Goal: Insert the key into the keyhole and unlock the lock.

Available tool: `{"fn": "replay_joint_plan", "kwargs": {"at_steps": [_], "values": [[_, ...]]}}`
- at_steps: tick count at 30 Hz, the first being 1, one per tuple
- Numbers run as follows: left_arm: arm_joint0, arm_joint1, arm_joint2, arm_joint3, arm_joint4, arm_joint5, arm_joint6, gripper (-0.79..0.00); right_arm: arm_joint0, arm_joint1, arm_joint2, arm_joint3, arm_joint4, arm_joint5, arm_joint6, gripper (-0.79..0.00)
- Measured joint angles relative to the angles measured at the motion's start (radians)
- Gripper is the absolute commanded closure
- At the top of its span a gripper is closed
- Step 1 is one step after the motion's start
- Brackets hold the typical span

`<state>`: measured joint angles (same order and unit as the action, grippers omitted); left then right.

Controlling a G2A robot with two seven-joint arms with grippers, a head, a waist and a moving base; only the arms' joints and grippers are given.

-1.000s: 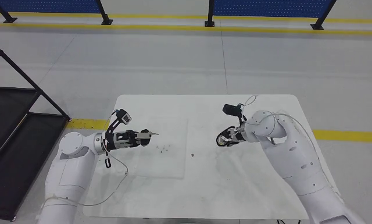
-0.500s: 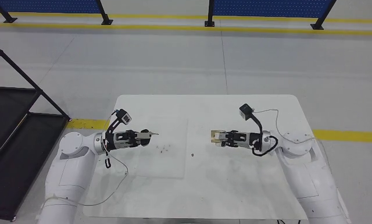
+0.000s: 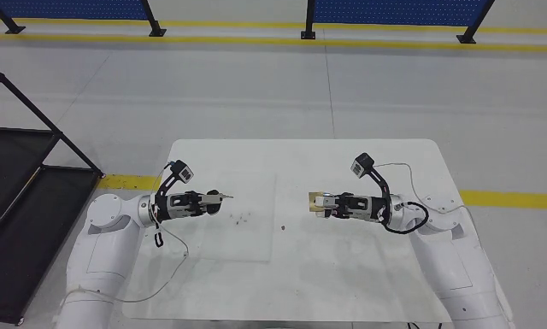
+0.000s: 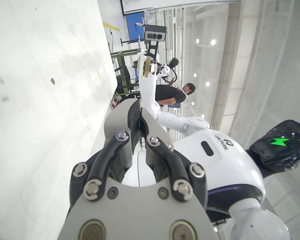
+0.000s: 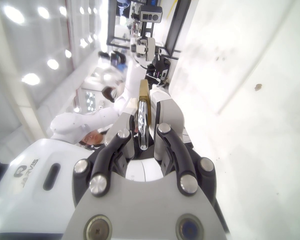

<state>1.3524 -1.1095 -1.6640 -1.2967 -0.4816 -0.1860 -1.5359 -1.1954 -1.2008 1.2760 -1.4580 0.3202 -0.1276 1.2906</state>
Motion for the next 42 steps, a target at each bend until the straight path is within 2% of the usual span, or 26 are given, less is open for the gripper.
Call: {"fn": "replay_joint_plan", "kwargs": {"at_steps": [17,22,27,33,42], "values": [[0.003,-0.001,0.004,-0.001,0.001,0.001,0.004,0.0,0.0,0.0,0.0,0.0,0.0,0.0,0.0,0.0],[0.033,-0.015,0.1,-0.034,-0.019,-0.001,0.066,0.0,-0.014,-0.001,-0.004,0.003,0.01,-0.015,-0.037,0.0],[0.042,-0.024,0.164,-0.059,-0.052,-0.03,0.111,0.0,-0.035,-0.004,-0.01,0.029,0.046,-0.096,-0.109,0.0],[0.053,-0.023,0.198,-0.11,-0.012,-0.059,0.16,0.0,-0.049,-0.005,-0.029,0.057,0.07,-0.154,-0.139,0.0],[0.074,-0.017,0.217,-0.181,0.013,-0.119,0.179,0.0,-0.046,-0.009,-0.078,0.094,0.099,-0.174,-0.13,0.0]]}}
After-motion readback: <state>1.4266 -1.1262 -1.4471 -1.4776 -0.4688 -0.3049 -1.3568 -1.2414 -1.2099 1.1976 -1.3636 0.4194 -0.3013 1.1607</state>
